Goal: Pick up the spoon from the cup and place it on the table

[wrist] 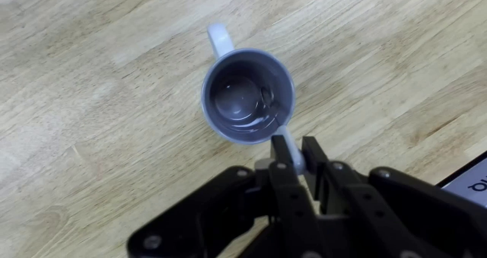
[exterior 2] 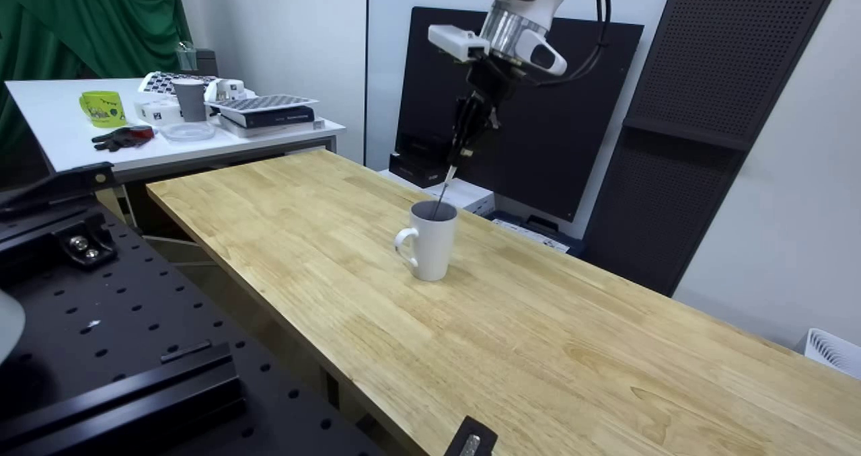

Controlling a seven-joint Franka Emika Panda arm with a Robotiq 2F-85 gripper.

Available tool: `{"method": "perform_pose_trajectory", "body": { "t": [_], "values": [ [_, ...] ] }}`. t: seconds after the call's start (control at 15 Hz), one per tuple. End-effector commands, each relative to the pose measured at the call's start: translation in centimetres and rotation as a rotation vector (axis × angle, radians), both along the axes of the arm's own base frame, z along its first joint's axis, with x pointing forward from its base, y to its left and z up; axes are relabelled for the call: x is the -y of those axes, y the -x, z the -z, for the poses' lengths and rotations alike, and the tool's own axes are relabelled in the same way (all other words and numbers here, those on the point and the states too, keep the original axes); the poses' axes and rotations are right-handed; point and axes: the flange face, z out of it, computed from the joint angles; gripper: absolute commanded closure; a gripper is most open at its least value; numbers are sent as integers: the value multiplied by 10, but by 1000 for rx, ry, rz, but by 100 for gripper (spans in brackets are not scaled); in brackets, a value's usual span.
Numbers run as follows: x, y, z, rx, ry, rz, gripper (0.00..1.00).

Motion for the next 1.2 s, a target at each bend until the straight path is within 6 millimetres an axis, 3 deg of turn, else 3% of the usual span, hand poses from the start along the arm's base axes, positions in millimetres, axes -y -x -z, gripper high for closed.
{"method": "perform_pose_trajectory", "body": {
  "t": [0.0,0.47,0.67,0.87,1.13],
  "values": [
    [-19,-2,-50,-15,14,-14,96],
    [-56,1,-132,-21,6,-136,96],
    [-70,7,-146,-45,-49,-196,96],
    [-78,12,-120,-141,-195,-276,96],
    [-65,20,-56,-262,-322,-282,96]
  ]
}}
